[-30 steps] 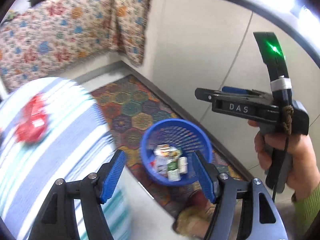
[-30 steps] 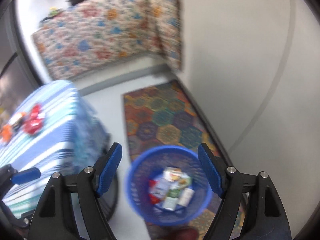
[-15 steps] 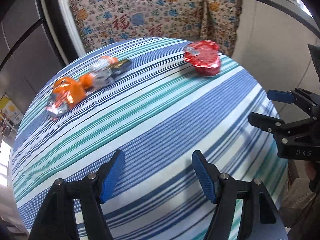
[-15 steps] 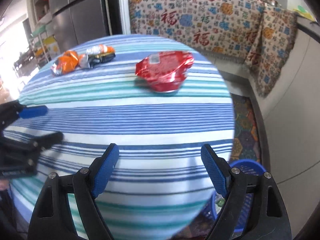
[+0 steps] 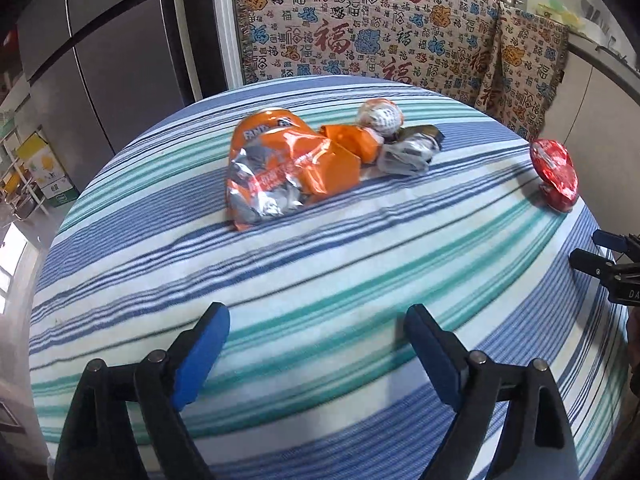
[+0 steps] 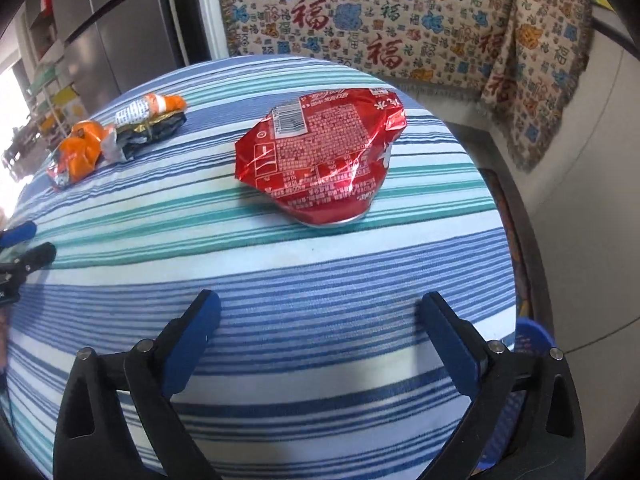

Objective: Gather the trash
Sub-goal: 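Swing both tools back over the table toward the remaining trash, then grasp the orange Fanta can with left gripper while right gripper grasps the red noodle bowl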

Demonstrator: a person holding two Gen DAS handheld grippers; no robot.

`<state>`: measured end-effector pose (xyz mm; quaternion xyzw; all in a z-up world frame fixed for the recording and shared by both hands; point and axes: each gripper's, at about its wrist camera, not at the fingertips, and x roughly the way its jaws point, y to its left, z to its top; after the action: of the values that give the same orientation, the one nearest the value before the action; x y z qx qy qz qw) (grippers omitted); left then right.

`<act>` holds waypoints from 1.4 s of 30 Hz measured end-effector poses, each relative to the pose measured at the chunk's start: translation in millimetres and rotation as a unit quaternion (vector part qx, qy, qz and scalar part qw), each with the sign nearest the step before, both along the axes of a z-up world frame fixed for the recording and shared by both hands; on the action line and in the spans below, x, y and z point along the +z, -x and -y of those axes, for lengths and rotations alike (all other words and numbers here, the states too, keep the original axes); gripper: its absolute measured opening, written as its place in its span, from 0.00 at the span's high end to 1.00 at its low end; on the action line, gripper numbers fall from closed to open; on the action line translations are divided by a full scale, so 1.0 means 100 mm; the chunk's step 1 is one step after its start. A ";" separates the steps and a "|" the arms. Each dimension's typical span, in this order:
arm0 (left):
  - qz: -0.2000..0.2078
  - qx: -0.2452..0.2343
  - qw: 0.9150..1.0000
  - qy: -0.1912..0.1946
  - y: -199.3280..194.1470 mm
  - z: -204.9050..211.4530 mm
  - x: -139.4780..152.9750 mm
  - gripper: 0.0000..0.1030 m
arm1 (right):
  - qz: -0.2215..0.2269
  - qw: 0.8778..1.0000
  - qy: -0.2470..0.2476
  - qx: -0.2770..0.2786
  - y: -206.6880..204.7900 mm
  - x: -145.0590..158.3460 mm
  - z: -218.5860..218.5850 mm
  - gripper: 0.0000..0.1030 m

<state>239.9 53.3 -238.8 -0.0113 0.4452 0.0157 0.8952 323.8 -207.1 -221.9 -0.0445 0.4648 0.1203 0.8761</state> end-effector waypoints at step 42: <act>-0.006 -0.066 0.998 -0.004 -0.11 0.09 0.02 0.06 | 0.023 0.999 -0.039 0.018 -0.58 0.07 0.04 0.42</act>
<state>250.7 44.4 -236.6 0.0219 0.4499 -0.0416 0.8918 382.3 -211.5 -214.5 -0.0213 0.4382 0.1535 0.8854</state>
